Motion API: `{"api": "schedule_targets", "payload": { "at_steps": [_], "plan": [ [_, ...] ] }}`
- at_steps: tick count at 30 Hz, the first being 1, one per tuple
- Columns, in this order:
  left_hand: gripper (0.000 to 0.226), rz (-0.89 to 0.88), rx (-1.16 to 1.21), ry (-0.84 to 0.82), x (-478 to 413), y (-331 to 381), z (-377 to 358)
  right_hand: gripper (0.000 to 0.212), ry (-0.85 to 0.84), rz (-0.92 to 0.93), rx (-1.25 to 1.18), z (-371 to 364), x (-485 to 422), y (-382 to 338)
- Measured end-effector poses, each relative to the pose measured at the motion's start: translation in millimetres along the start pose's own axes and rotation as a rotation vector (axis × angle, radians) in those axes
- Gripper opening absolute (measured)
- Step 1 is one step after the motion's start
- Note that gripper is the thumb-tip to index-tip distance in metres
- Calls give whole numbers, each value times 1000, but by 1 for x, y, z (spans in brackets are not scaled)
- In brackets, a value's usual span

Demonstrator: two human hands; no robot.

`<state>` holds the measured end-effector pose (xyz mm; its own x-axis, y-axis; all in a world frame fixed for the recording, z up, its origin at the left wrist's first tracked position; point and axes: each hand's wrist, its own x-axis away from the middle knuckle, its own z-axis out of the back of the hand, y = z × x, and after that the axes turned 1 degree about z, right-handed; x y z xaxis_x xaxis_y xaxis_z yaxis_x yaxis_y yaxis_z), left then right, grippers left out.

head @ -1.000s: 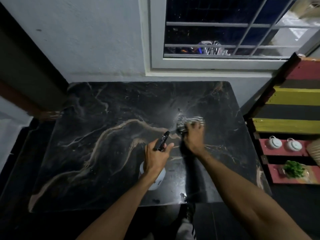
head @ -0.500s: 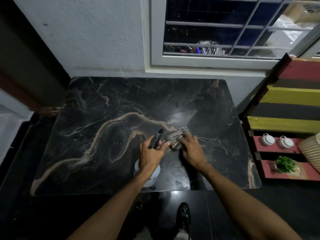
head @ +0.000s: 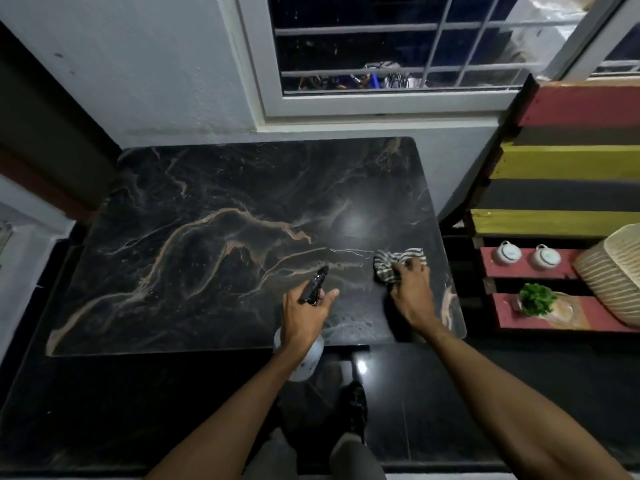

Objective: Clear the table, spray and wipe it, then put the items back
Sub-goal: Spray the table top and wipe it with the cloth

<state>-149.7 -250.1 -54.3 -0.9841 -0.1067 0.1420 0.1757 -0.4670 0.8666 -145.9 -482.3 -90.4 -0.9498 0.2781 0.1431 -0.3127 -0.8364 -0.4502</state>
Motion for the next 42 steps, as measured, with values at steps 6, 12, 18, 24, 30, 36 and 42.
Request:
{"api": "schedule_targets", "payload": {
  "at_steps": [6,12,18,24,30,36,42],
  "plan": [
    [39,73,16,36,27,-24,8,45,30,-54,-112,-15,11,-22],
    [39,61,-49,102,36,-50,41,48,-70,200,-96,-56,18,-84],
    [25,74,-15,146,27,-67,93,48,-197,408,-83,-108,67,-173],
    [32,-26,-4,53,9,-82,136,59,-46,126,-72,-106,76,-162],
    [32,-85,56,-2,5,-89,140,62,-139,373,4,-121,134,-175],
    [34,-67,78,-100,13,-82,116,58,182,-247,-148,-86,122,-116],
    [32,-112,13,-166,33,-59,76,61,-18,127,-28,-77,137,-93]
  ]
}}
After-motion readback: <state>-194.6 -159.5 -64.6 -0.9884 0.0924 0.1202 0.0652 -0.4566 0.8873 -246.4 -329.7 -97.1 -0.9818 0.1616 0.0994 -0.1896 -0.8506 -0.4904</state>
